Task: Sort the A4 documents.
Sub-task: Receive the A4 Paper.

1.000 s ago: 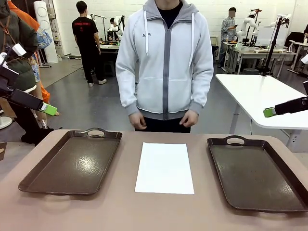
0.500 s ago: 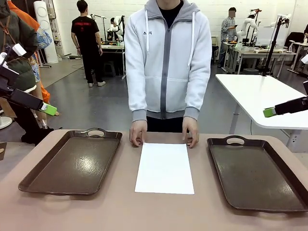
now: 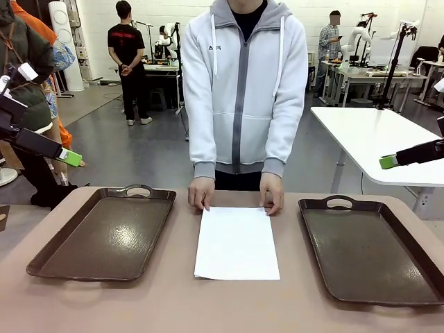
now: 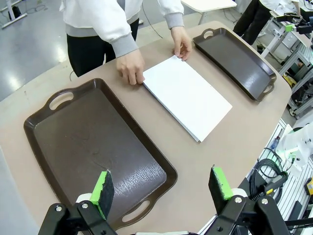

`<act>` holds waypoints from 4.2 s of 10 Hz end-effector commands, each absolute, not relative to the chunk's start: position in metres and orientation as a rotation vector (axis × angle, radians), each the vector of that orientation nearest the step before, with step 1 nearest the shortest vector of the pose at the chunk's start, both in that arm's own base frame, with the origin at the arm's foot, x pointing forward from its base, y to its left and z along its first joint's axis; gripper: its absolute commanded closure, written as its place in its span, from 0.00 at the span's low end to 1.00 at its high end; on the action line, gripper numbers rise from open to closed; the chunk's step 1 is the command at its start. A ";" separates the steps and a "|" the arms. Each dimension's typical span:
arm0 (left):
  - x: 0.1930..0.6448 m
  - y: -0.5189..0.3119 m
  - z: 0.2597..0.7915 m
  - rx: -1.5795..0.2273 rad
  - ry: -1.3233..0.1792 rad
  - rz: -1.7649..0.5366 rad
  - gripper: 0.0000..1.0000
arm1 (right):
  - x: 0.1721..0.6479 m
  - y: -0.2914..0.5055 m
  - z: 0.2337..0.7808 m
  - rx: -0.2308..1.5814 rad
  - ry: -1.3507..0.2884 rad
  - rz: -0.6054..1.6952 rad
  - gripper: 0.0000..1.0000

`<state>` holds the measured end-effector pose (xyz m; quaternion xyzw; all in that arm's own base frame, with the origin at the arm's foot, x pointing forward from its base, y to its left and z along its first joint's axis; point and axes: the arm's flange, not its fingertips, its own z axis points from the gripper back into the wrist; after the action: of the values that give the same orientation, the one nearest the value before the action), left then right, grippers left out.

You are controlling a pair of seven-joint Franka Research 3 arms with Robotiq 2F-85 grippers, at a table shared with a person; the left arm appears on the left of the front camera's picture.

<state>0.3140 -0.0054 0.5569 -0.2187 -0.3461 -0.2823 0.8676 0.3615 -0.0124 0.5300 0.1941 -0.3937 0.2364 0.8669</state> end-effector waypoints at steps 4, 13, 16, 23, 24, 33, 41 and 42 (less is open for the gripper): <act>0.313 -0.005 0.558 -0.462 -0.729 -0.601 0.00 | 0.360 -0.012 0.528 0.412 -0.823 0.496 0.00; 0.313 -0.005 0.558 -0.462 -0.729 -0.601 0.00 | 0.360 -0.012 0.528 0.412 -0.823 0.496 0.00; 0.313 -0.005 0.558 -0.462 -0.729 -0.601 0.00 | 0.360 -0.012 0.528 0.412 -0.823 0.496 0.00; 0.313 -0.005 0.558 -0.462 -0.729 -0.601 0.00 | 0.360 -0.012 0.528 0.412 -0.823 0.496 0.00; 0.313 -0.005 0.558 -0.462 -0.729 -0.601 0.00 | 0.360 -0.012 0.528 0.412 -0.823 0.496 0.00; 0.313 -0.005 0.558 -0.462 -0.729 -0.601 0.00 | 0.360 -0.012 0.528 0.412 -0.823 0.496 0.00; 0.313 -0.005 0.558 -0.462 -0.729 -0.601 0.00 | 0.362 -0.012 0.530 0.406 -0.824 0.495 0.00; 0.313 -0.005 0.558 -0.462 -0.729 -0.601 0.00 | 0.382 -0.005 0.514 0.499 -0.745 0.436 0.00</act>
<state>0.3139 -0.0052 0.5570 -0.2183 -0.3463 -0.2820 0.8677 0.3639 -0.0106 0.5240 0.2054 -0.3831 0.2290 0.8710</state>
